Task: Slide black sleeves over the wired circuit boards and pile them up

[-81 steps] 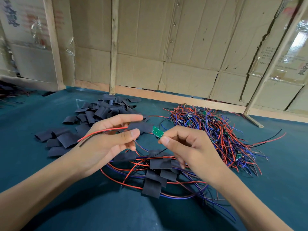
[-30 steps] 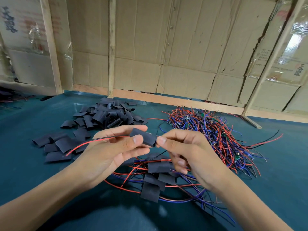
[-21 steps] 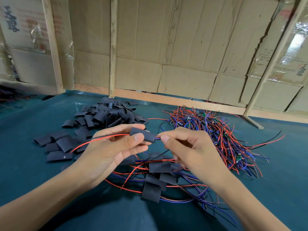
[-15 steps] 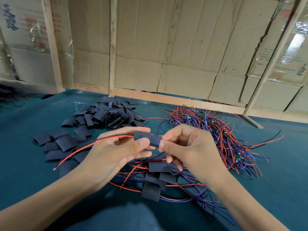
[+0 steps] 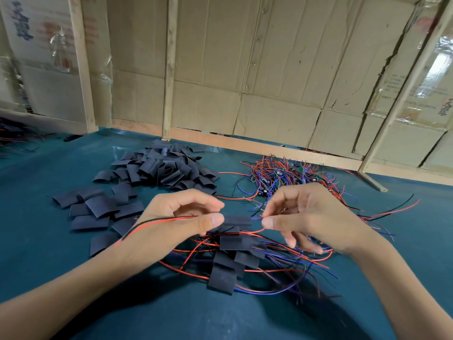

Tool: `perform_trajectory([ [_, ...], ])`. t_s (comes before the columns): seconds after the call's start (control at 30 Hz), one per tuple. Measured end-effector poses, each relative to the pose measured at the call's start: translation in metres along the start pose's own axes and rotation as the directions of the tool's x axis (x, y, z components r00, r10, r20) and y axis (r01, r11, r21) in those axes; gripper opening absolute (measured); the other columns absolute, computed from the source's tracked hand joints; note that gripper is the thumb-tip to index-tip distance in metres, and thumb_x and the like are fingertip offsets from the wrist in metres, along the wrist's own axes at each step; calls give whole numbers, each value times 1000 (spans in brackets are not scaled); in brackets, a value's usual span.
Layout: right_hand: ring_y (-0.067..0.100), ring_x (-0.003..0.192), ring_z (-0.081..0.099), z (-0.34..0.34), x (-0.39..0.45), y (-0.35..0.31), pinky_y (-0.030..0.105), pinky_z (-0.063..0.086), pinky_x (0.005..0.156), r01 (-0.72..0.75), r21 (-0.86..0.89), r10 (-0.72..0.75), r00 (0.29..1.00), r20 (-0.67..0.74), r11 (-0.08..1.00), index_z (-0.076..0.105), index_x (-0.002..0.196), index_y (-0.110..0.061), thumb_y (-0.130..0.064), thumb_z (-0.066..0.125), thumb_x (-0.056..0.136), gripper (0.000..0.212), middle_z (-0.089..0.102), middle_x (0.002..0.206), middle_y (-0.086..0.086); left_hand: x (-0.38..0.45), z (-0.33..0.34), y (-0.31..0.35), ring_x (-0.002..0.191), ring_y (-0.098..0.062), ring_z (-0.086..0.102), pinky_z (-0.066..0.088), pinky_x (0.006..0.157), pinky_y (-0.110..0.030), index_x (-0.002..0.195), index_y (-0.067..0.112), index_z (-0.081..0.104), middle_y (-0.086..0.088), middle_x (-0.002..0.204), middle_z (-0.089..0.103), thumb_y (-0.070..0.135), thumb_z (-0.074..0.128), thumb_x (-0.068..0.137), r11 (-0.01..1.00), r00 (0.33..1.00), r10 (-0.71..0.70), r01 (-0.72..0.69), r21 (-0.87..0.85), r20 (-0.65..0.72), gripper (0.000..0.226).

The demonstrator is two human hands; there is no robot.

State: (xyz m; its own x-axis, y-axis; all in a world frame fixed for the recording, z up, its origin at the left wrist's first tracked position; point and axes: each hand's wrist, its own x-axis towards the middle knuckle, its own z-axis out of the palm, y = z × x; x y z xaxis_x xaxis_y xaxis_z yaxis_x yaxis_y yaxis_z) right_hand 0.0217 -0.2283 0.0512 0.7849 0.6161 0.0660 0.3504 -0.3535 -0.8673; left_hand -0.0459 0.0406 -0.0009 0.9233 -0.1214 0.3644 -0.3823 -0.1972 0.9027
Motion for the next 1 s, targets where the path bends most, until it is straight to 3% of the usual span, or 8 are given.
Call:
perform_trajectory([
  [0.13,20,55,66,-12,-6,4,28,53,51,-60,-120,69,995,68,991,77,77,-11,-37,79,83,27,70,71,21,7,-14,-3,92,-15,66,45,75,-28,107,35,73,6,98,75,34,90,68,976,999,8,-19,215,49,42],
  [0.23,11,49,55,-22,-4,18,20,43,47,-31,-223,-14,980,-200,974,76,68,-17,-52,76,83,38,69,63,11,11,-41,4,109,0,58,40,75,-12,125,34,64,13,115,70,35,87,57,924,973,-123,41,380,197,72],
  [0.4,3,60,57,-35,12,57,14,42,60,-84,-450,-272,695,-666,889,72,81,-25,-38,65,94,20,68,70,-7,20,-100,-2,95,14,62,50,86,-19,112,51,62,17,110,70,9,88,71,690,958,-259,96,717,121,64],
  [0.5,20,96,65,-31,18,80,31,49,91,-194,-617,-223,817,-532,762,71,115,-22,-29,66,94,23,71,108,-2,39,-129,-13,107,2,63,44,98,-34,105,58,65,21,110,71,-13,59,84,752,980,-194,182,633,-51,74],
  [0.6,30,116,53,-25,25,94,38,41,103,-320,-756,-98,888,-449,571,67,127,-22,-36,62,96,35,64,124,3,56,-139,-44,119,-21,58,40,106,-42,117,49,61,3,124,66,21,62,92,709,949,-118,286,645,-291,38],
  [0.7,27,111,54,-22,29,95,40,41,101,-355,-730,-93,864,-495,584,70,119,-22,-35,63,94,29,66,111,1,50,-136,-80,126,-40,46,35,110,-49,136,36,55,-11,136,54,57,62,88,380,898,-199,440,813,-393,53],
  [0.83,26,99,58,-17,30,93,39,44,97,-346,-672,-146,814,-562,655,76,102,-19,-20,65,88,18,70,96,1,50,-142,-96,94,-31,62,47,97,-42,119,25,68,-6,108,54,44,73,84,532,896,-87,412,740,-436,40],
  [1.0,29,73,58,-17,21,89,37,48,73,-255,-622,-351,643,-681,741,67,62,-12,-13,72,77,16,65,65,0,54,-139,-100,117,-39,49,38,95,-49,104,37,57,-5,117,65,65,65,80,369,883,-93,459,808,-460,38],
])
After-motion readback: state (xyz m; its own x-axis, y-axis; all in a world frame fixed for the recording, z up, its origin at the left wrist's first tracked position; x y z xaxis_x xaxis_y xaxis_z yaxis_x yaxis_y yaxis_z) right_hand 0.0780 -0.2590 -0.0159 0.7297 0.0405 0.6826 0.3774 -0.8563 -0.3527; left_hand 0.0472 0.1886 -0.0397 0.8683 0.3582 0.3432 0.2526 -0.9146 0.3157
